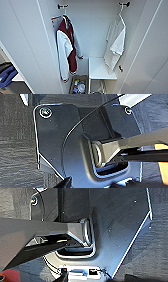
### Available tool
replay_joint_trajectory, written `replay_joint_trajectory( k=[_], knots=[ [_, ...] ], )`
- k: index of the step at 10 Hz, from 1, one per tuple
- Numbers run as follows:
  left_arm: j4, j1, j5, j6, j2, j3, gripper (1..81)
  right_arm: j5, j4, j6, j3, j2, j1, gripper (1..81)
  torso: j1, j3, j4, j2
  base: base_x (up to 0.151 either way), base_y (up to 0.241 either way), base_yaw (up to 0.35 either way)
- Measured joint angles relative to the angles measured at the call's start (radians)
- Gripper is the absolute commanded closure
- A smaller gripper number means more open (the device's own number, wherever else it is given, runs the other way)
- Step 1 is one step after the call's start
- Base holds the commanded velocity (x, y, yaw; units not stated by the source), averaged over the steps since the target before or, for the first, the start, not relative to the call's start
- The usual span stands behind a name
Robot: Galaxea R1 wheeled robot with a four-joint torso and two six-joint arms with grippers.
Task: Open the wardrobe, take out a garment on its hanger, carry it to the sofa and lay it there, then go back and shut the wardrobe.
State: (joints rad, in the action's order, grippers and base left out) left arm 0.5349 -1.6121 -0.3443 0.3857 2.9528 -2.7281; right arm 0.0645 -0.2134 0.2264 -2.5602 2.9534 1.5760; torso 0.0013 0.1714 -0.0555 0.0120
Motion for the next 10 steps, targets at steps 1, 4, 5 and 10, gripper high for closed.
replay_joint_trajectory(
  k=[1,4,5,10],
  knots=[
    [0.000,0.000,0.001,0.000,0.000,0.000,1.0,0.004,0.000,0.001,0.000,0.000,-0.005,1.0,0.000,-0.001,0.000,0.000,0.000,0.000,0.000],
    [0.000,0.000,0.004,0.000,0.006,-0.003,1.0,0.015,0.000,0.001,0.000,0.001,-0.007,1.0,0.000,-0.045,0.000,0.000,0.000,0.000,0.000],
    [0.000,-0.004,0.005,0.000,0.008,-0.003,1.0,0.013,0.000,0.001,0.000,0.004,-0.005,1.0,-0.001,-0.051,0.000,0.001,0.000,0.000,0.000],
    [0.000,-0.007,0.008,0.000,0.008,-0.003,1.0,0.014,-0.001,-0.001,-0.056,0.046,-0.002,1.0,-0.002,-0.051,0.000,0.002,0.000,0.000,0.000]
  ],
)
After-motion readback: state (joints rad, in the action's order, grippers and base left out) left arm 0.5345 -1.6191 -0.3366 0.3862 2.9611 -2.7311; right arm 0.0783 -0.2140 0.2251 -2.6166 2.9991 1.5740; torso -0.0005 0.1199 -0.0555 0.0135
